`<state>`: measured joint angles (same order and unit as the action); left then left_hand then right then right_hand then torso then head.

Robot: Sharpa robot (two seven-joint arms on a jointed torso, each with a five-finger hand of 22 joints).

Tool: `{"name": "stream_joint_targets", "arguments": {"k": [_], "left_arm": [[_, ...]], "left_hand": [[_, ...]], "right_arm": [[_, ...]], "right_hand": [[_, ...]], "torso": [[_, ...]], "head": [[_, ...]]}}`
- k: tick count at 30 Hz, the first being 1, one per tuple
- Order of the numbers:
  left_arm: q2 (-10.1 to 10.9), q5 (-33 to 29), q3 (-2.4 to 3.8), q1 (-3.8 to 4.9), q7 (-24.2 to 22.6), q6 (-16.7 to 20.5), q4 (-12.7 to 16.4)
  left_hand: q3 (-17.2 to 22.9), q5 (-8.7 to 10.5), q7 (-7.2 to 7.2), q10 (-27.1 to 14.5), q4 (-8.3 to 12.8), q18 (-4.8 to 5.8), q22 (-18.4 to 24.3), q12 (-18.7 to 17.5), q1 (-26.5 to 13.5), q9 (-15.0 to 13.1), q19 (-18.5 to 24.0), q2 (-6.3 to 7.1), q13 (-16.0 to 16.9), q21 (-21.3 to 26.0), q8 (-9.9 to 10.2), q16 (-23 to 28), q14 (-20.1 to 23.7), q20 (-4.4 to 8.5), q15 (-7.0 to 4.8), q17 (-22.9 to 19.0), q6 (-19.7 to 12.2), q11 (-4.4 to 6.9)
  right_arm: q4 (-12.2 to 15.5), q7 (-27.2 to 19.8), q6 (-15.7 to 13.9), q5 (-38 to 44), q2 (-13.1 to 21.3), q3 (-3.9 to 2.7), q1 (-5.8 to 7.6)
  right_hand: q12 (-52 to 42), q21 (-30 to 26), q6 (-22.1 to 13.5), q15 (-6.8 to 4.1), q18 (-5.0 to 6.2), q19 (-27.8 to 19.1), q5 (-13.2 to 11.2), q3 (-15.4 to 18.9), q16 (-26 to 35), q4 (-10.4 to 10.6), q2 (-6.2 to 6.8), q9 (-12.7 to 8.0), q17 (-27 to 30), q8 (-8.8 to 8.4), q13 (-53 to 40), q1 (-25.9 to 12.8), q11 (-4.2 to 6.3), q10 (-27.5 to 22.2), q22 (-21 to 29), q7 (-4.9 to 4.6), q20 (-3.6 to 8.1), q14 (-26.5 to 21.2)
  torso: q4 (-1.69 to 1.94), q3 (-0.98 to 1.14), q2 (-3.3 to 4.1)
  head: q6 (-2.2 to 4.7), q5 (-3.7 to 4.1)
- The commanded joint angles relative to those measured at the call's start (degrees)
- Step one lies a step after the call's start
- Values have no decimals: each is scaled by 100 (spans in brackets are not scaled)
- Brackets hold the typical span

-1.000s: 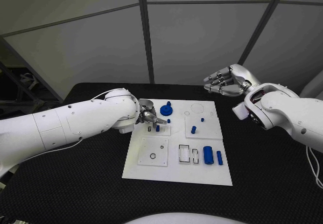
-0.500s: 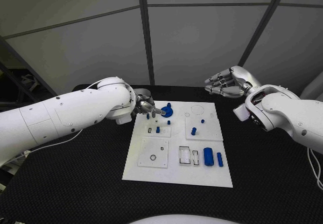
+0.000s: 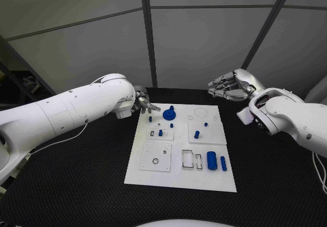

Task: Assemble the parts on the task board

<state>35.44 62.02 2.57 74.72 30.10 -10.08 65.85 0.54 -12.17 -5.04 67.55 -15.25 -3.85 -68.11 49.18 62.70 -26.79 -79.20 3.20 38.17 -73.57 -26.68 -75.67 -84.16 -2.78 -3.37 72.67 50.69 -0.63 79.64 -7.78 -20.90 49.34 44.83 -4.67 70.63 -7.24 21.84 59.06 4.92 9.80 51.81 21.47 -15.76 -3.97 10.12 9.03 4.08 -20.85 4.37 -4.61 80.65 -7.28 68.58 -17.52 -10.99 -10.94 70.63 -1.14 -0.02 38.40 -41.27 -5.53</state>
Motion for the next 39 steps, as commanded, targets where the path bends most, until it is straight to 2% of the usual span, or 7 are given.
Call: {"name": "stream_joint_targets", "arguments": {"k": [1,6,10,13,16,31,39], "left_arm": [[-100,14,-26,9,-16,-320,-219],[-211,53,-49,-11,-7,-391,-442],[-292,115,-54,-25,-8,-356,-604],[-340,150,-56,-34,-10,-325,-691],[-385,171,-56,-39,-9,-340,-756],[-454,314,-60,-81,29,-594,-795],[-467,340,-61,-87,41,-699,-798]], "left_hand": [[-91,49,-11,-33,-32,-124,23,9,74,54,15,-9,-23,41,46,25,-103,-47,44,-20,71,-14],[-196,168,-13,-49,-92,-129,34,31,85,133,21,-48,-55,61,86,35,-92,-56,50,-34,123,-19],[-204,175,-12,-49,-94,-133,49,34,90,139,28,-54,-57,74,86,41,-89,-56,49,-41,133,-18],[-206,175,-12,-50,-93,-133,52,34,93,141,30,-55,-58,76,87,46,-87,-56,49,-47,135,-18],[-208,175,-12,-51,-93,-133,48,35,98,143,28,-58,-59,74,88,44,-88,-56,49,-45,137,-18],[-273,141,36,-12,-54,-114,-54,148,296,213,-27,-160,-28,8,45,0,-103,-42,23,-1,325,20],[-281,124,54,1,-40,-110,-75,172,354,226,-39,-201,-29,-5,23,-14,-111,-33,11,13,380,36]], "right_arm": [[23,-14,30,7,-3,-4,11],[29,-9,34,7,3,-4,11],[38,-8,33,7,2,-4,11],[37,-9,35,7,-10,-4,11],[32,-10,39,7,-20,-4,10],[17,-7,50,7,-32,-4,10],[13,-7,58,7,-36,-4,10]], "right_hand": [[24,-20,-36,-9,51,-1,10,35,39,-5,7,-5,9,-26,5,-48,-3,-34,10,-22,-46,-30],[24,-20,-36,-9,51,-1,10,35,39,-5,7,-5,9,-26,5,-48,-3,-34,10,-22,-46,-30],[25,-30,-36,-9,53,1,22,31,38,-9,1,-4,15,-24,8,-40,-2,-37,16,-20,-48,-34],[25,-30,-36,-9,53,1,22,31,38,-9,1,-4,15,-24,8,-40,-2,-37,16,-20,-48,-34],[25,-30,-36,-9,53,1,22,31,38,-9,1,-4,15,-24,8,-40,-2,-37,16,-20,-48,-34],[23,-39,-34,-9,55,4,31,27,36,-13,-8,-2,20,-22,9,-33,0,-36,22,-19,-50,-36],[23,-39,-34,-9,55,4,31,27,36,-13,-8,-2,20,-22,9,-33,0,-36,22,-19,-50,-36]], "torso": [[-10,-5,8],[-2,-15,9],[1,-2,10],[6,-10,8],[2,-5,1],[2,1,-4],[0,-5,-5]], "head": [[-5,-8],[-11,0],[-27,-29],[-35,-17],[-50,-34],[-76,-30],[-80,-35]]}}
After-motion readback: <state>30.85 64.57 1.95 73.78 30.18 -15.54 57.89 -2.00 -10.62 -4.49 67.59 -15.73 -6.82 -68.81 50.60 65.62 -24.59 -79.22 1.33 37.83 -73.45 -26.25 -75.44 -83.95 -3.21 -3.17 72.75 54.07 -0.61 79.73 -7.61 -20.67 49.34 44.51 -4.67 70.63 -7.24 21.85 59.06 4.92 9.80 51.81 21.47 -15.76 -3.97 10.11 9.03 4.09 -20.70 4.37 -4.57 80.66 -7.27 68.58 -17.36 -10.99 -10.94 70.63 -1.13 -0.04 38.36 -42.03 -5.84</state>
